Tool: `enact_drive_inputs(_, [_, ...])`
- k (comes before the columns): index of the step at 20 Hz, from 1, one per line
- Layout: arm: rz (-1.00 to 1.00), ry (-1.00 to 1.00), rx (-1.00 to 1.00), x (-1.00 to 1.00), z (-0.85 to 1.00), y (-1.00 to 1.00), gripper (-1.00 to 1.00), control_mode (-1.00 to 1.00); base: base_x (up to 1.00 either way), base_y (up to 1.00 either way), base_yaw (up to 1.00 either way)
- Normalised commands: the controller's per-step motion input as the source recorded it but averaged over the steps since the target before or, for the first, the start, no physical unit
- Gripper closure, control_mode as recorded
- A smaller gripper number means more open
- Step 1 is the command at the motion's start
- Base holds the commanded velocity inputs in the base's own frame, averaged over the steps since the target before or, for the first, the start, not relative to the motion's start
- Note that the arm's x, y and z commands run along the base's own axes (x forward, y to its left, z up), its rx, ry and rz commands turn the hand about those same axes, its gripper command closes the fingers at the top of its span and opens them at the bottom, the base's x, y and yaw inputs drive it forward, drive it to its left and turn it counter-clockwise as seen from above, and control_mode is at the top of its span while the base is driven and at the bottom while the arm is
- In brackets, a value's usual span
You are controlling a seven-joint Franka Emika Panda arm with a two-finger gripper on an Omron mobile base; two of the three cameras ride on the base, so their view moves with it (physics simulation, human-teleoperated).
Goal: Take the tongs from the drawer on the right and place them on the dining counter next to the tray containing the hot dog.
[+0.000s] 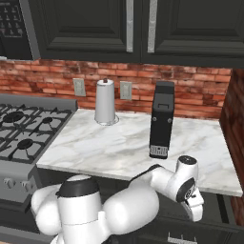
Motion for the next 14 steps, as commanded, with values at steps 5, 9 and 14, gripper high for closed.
enact_drive_inputs(5, [0.13, 0.26, -0.03, 0.01, -0.09, 0.00, -1.00, -1.00, 0.00, 0.00, 0.00])
enact_drive_inputs(9, [0.15, 0.18, -0.01, 0.00, -0.15, 0.00, -1.00, -1.00, 0.00, 0.00, 0.00])
enact_drive_inputs(14, [0.17, 0.12, 0.00, -0.04, -0.22, 0.00, -1.00, -1.00, 0.00, 0.00, 0.00])
